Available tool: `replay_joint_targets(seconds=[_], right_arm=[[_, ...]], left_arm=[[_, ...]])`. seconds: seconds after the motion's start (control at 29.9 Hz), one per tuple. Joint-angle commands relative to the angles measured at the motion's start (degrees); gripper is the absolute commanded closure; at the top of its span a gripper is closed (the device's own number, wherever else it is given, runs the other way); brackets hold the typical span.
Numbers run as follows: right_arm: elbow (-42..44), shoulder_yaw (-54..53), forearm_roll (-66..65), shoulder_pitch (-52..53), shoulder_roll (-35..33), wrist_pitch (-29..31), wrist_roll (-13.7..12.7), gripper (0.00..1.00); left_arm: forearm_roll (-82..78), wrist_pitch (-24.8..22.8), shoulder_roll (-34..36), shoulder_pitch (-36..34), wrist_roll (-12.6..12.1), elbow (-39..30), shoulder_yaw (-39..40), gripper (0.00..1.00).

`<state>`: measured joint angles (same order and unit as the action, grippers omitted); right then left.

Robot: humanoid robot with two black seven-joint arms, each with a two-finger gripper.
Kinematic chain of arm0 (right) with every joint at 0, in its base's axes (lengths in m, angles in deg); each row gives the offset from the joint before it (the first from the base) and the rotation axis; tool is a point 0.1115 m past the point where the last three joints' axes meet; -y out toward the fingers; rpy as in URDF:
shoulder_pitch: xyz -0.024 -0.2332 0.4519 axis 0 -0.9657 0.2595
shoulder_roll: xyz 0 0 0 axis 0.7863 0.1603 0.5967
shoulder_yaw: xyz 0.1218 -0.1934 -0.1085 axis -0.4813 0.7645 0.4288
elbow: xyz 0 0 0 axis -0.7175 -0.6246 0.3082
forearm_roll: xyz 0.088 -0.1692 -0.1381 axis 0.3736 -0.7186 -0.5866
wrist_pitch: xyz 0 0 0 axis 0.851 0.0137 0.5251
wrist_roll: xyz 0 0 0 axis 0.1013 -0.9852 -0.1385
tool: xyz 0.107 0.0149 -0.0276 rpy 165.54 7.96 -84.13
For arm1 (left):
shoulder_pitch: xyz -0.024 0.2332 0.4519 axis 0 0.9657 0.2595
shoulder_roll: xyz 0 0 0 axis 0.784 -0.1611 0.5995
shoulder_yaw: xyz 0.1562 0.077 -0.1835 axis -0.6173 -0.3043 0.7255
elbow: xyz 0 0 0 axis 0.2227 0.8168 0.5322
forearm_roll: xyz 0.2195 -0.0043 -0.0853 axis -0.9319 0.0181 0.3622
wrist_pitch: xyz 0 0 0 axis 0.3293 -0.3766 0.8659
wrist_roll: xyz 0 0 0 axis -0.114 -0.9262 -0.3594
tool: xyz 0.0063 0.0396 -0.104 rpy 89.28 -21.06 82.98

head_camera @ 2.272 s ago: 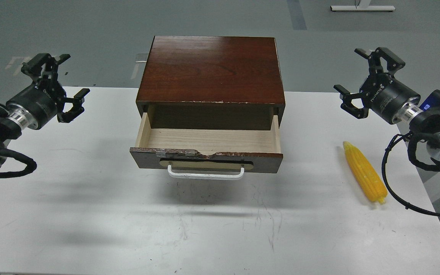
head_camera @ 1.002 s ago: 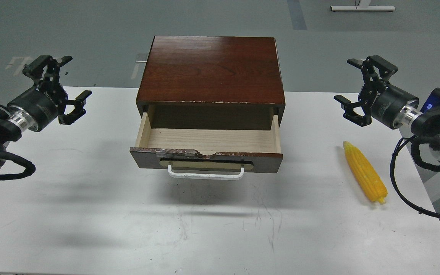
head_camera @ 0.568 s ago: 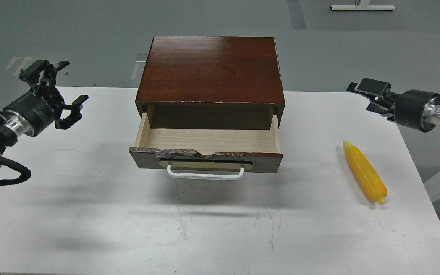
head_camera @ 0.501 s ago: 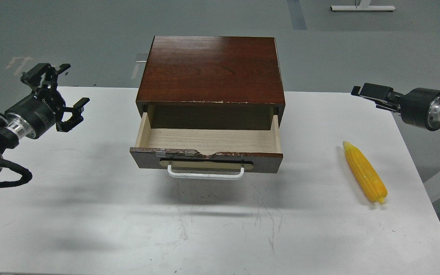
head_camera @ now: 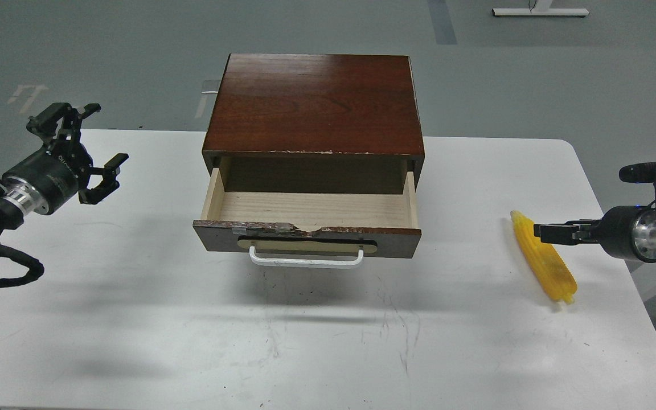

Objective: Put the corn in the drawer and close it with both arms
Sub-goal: 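Lower the right gripper onto the yellow corn and grasp it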

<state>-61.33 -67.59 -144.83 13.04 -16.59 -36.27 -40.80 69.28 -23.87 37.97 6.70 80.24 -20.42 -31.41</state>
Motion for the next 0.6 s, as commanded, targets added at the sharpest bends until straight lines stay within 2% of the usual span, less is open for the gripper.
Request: replay_joint_targets(seconds=[0.0,0.2,0.47,0.5,0.53,0.57], right_arm=[[0.71,1.2,-4.34,-0.14,0.66,-0.01,0.0,0.04],[1.41,2.88,-7.34,-0.84,2.15,-0.36,0.27,0.07],[3.08,3.23,-7.34,-2.95,4.0,-0.89,0.36,0.16],[3.26,3.32,-7.34,-3.12,4.18,-0.89,0.27,0.21],[3.69,3.4,-7.34,-3.47,4.53,-0.97,0.18,0.34],[3.96,3.4,-7.34,-3.48,4.7,-0.97,0.27,0.42]], left_arm=[[-0.02,-0.08,0.18,0.21,-0.02,0.01,-0.01,0.02],[-0.02,-0.08,0.7,0.21,-0.02,0.01,0.08,0.02],[0.07,-0.08,1.06,0.3,-0.02,0.01,0.08,0.02],[0.07,-0.08,1.14,0.3,-0.02,0.01,0.08,0.02],[0.07,-0.08,1.23,0.3,-0.02,0.01,0.08,0.02],[0.07,-0.08,1.49,0.3,0.07,0.01,0.08,0.02]])
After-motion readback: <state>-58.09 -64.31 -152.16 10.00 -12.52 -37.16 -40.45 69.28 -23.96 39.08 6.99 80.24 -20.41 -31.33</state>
